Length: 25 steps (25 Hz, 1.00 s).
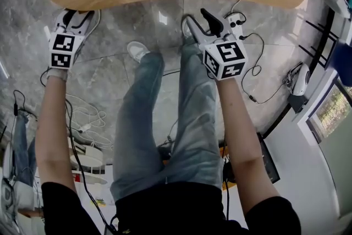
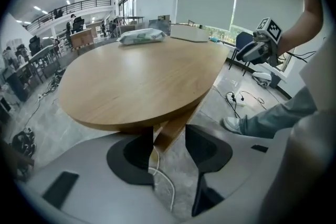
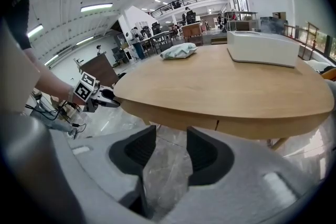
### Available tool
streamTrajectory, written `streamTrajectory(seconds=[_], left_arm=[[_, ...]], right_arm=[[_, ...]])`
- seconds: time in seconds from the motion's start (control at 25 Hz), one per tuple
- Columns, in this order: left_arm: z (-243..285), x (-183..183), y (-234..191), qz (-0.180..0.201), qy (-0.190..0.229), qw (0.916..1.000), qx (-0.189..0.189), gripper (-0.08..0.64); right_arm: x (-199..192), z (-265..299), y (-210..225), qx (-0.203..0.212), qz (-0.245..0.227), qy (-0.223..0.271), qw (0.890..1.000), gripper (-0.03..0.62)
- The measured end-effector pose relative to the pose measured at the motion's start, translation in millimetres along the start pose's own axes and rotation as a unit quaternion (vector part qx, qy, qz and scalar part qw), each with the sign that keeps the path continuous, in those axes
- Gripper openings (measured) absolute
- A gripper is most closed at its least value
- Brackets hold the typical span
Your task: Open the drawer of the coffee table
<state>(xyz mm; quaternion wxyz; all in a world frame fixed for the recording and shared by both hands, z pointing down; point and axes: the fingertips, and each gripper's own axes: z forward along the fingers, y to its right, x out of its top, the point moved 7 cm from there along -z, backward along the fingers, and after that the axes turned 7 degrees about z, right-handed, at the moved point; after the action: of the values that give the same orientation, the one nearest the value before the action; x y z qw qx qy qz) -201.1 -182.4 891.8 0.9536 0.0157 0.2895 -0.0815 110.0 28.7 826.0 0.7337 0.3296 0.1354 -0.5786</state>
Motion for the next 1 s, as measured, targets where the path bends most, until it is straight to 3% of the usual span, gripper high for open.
streamTrajectory(seconds=[0.32, 0.64, 1.0], left_arm=[[3, -2, -4, 0.042, 0.019, 0.9988, -0.019, 0.17], [-1, -4, -4, 0.054, 0.026, 0.998, -0.017, 0.152], [-2, -4, -5, 0.106, 0.023, 0.9927, -0.054, 0.133]], right_arm=[[-6, 6, 7, -0.006, -0.004, -0.009, 1.0, 0.183], [-19, 3, 7, -0.012, -0.004, -0.019, 1.0, 0.183], [-21, 3, 9, -0.014, -0.002, -0.019, 1.0, 0.183]])
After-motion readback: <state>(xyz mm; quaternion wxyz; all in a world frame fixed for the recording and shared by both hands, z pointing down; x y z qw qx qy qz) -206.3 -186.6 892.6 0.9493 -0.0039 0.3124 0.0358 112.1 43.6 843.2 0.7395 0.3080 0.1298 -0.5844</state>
